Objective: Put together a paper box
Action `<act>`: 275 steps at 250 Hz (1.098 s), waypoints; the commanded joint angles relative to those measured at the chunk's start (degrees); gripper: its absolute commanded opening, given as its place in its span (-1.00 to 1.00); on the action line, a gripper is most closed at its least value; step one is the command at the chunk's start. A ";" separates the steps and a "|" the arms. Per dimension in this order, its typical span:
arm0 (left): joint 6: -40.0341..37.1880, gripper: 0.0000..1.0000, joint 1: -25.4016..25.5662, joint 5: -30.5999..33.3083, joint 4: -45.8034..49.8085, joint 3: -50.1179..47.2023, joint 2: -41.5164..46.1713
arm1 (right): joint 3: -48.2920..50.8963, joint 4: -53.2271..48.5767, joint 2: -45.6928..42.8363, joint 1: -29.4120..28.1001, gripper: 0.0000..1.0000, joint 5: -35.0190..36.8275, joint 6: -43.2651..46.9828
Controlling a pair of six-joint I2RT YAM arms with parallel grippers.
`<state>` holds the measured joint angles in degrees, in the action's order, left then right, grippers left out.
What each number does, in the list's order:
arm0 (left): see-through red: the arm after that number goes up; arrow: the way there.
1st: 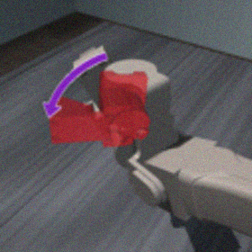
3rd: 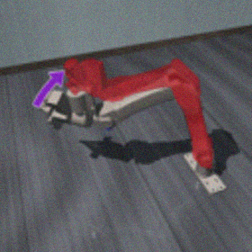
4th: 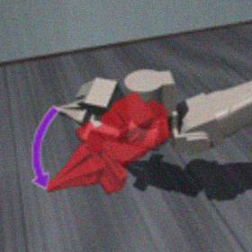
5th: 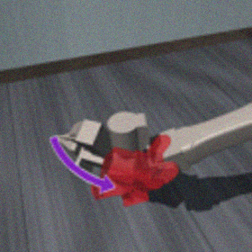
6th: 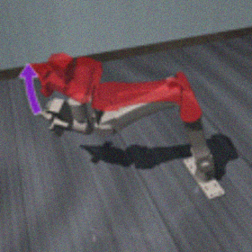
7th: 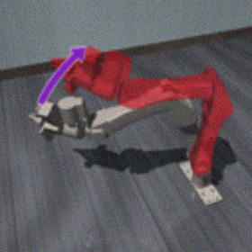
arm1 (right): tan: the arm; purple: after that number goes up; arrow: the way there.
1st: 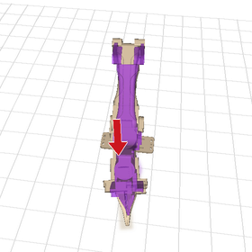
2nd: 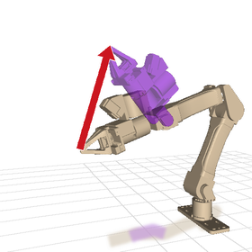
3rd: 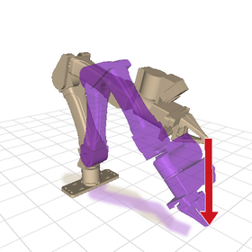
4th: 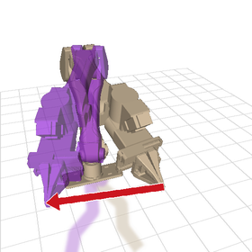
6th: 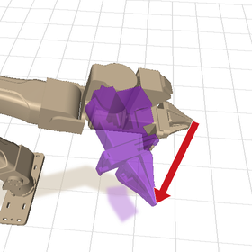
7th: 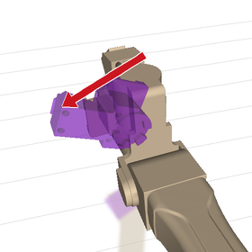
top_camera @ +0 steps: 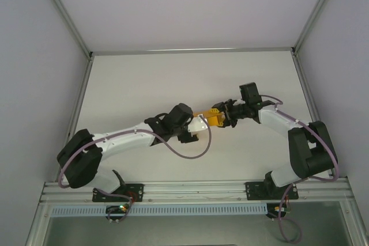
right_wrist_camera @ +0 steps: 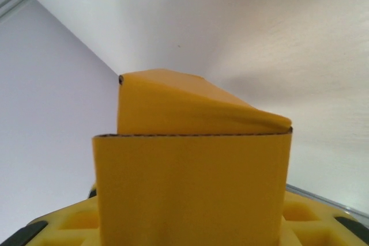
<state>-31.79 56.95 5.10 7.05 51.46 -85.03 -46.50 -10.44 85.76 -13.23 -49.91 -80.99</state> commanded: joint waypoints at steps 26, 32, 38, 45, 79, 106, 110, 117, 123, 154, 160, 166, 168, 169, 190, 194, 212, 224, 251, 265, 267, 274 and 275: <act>-2.78 0.24 1.07 5.88 -0.99 1.58 -0.53 | -2.08 -6.17 -1.48 -0.55 -0.19 -7.23 1.41; -2.90 0.16 1.18 6.46 -1.43 1.21 -0.36 | -2.06 -6.10 -1.64 -0.56 -0.16 -7.28 1.28; -3.01 0.13 1.19 6.66 -1.54 0.99 -0.23 | -2.14 -6.14 -1.73 -0.56 -0.08 -7.30 1.23; -3.30 0.11 1.11 7.15 -1.54 0.84 -0.03 | -2.15 -6.37 -1.89 -0.49 -0.03 -7.22 1.41; -3.92 -0.03 0.90 7.40 -1.03 0.05 1.59 | -2.13 -8.87 -3.15 0.08 0.24 -5.76 2.36; -3.61 -0.09 -0.31 3.39 2.05 0.24 2.92 | -1.82 -11.59 -5.42 1.79 0.59 -0.75 5.76; -3.52 -0.09 -0.53 2.77 2.94 0.43 3.05 | -2.11 -12.59 -5.42 2.28 0.61 0.67 7.12; -3.40 -0.11 -0.90 1.56 4.78 1.01 3.15 | -2.86 -15.07 -7.76 3.22 0.74 3.92 10.37; -3.23 -0.14 -1.32 0.72 6.20 1.54 3.13 | -3.80 -17.60 -9.00 3.98 0.86 7.80 13.70; -3.12 -0.14 -3.45 -4.40 16.05 4.47 2.88 | -7.44 -23.35 -17.35 5.15 1.00 30.77 33.30; -3.67 -0.13 -4.14 -6.87 19.25 5.25 2.74 | -6.93 -21.96 -19.33 5.15 0.99 33.55 36.84; -4.47 -0.10 -4.79 -9.31 22.43 6.16 2.39 | -6.16 -20.79 -21.42 5.16 0.99 36.28 39.12; -4.54 -0.10 -4.93 -10.02 23.41 6.45 2.26 | -5.82 -20.35 -22.06 5.15 0.99 37.01 39.72; -4.66 -0.09 -4.97 -10.33 23.87 6.58 2.16 | -5.63 -20.25 -22.40 5.15 0.99 37.26 40.05; -6.26 -0.11 -6.28 -14.64 30.65 8.58 0.23 | -0.17 -8.67 -29.23 5.13 0.99 34.57 49.40; -6.27 -0.11 -6.38 -14.68 31.44 9.05 -0.27 | 0.76 -6.88 -30.26 5.15 0.99 33.66 50.58; -5.88 -0.10 -6.53 -14.71 34.64 11.53 -2.58 | 3.27 -1.90 -33.11 5.06 0.99 27.30 56.96; -6.40 -0.08 -6.66 -15.76 35.93 12.77 -3.82 | 3.61 -1.58 -33.22 5.04 0.99 24.43 60.14; -7.72 -0.05 -7.09 -16.49 37.39 14.54 -6.36 | 2.27 -4.83 -29.60 4.37 0.95 19.24 64.40; -7.93 -0.05 -7.43 -16.62 38.18 15.46 -7.60 | 1.33 -6.45 -27.22 2.89 0.89 17.33 66.31; -7.96 -0.05 -7.44 -16.55 38.32 15.56 -7.78 | 1.19 -6.68 -26.83 2.67 0.89 17.35 66.56; -8.01 -0.04 -7.63 -16.68 38.60 16.04 -8.38 | 0.70 -7.29 -25.65 1.69 0.87 17.54 67.20; -8.02 -0.05 -7.68 -16.69 38.58 16.08 -8.43 | 0.66 -7.35 -25.51 1.58 0.87 17.60 67.37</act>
<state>-37.60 50.37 -8.69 39.88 64.60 -91.46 -44.12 -15.94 55.99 -8.80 -27.35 -23.29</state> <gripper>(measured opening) 0.476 0.951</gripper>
